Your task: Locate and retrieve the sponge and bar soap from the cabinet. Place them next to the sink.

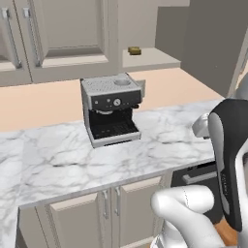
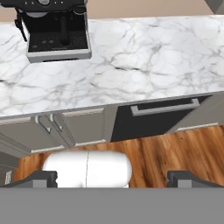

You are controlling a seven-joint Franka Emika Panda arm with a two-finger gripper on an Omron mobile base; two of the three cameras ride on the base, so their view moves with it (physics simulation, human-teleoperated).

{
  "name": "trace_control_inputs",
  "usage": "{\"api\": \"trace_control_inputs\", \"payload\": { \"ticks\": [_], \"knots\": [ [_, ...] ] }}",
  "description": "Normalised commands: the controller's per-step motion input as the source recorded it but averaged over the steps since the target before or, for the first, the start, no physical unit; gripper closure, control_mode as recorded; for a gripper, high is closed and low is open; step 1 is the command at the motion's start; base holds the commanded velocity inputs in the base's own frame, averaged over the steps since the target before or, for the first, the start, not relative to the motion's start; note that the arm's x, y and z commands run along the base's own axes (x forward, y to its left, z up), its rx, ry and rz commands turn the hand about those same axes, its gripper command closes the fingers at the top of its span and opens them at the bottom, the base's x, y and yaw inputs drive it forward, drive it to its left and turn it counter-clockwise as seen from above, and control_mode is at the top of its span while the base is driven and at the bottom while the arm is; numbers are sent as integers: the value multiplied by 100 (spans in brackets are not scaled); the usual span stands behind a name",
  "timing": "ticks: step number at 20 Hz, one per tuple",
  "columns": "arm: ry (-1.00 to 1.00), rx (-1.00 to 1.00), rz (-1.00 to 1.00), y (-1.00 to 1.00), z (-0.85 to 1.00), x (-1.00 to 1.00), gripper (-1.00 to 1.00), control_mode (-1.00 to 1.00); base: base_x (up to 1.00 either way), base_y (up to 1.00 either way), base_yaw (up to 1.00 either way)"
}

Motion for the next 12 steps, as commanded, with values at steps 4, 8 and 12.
{"api": "trace_control_inputs", "payload": {
  "ticks": [4, 8, 12],
  "knots": [
    [0, 0, 0, 0, 0, 0, -100, 100, 47, 28, 0],
    [0, 0, 0, 0, 0, 0, -100, 100, 62, 11, 0],
    [0, 0, 0, 0, 0, 0, -100, 100, 69, 2, 1]
  ]
}}
